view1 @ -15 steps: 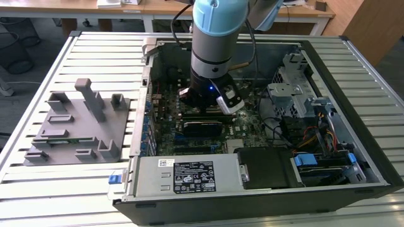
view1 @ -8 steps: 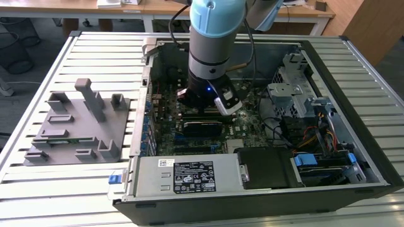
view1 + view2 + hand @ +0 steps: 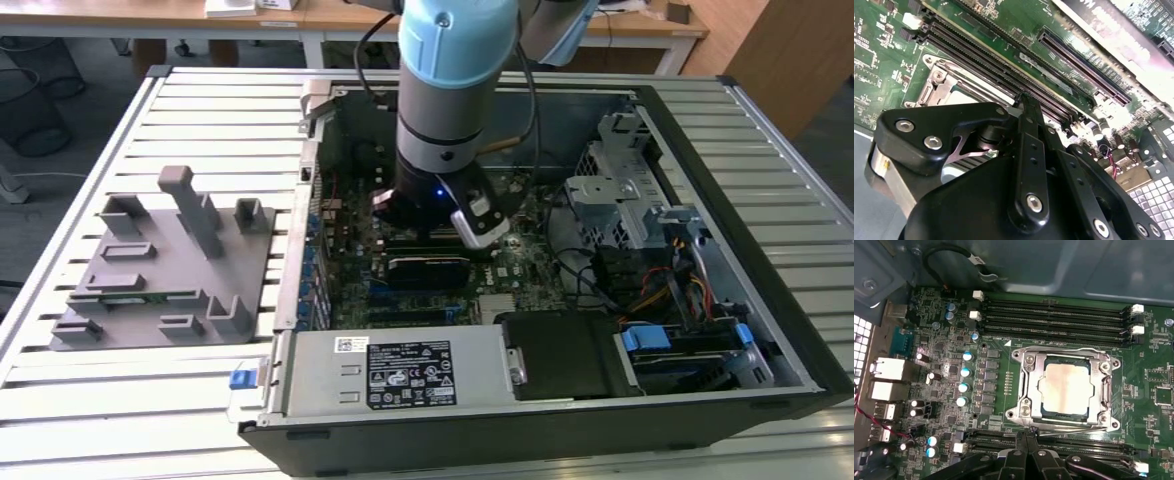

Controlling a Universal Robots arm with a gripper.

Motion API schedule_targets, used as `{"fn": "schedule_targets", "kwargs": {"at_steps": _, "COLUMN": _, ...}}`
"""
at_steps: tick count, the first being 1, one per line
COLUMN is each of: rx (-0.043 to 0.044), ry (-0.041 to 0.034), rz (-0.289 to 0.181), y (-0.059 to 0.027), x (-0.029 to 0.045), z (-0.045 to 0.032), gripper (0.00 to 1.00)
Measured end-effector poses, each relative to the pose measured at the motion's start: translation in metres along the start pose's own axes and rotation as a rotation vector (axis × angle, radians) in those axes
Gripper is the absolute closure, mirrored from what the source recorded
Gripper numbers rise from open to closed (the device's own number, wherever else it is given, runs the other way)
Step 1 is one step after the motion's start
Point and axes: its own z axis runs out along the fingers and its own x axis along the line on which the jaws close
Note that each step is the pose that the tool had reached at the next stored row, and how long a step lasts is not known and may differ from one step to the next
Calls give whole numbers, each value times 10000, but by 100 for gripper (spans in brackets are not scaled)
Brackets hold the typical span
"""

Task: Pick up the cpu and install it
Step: 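Install the second cpu locking lever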

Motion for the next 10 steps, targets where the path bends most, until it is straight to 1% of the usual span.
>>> {"fn": "schedule_targets", "kwargs": {"at_steps": 6, "rx": -73, "ry": -5, "rz": -3, "y": -26, "x": 34, "z": 15, "gripper": 89}}
{"fn": "schedule_targets", "kwargs": {"at_steps": 10, "rx": -97, "ry": -8, "rz": -5, "y": -37, "x": 51, "z": 33, "gripper": 89}}
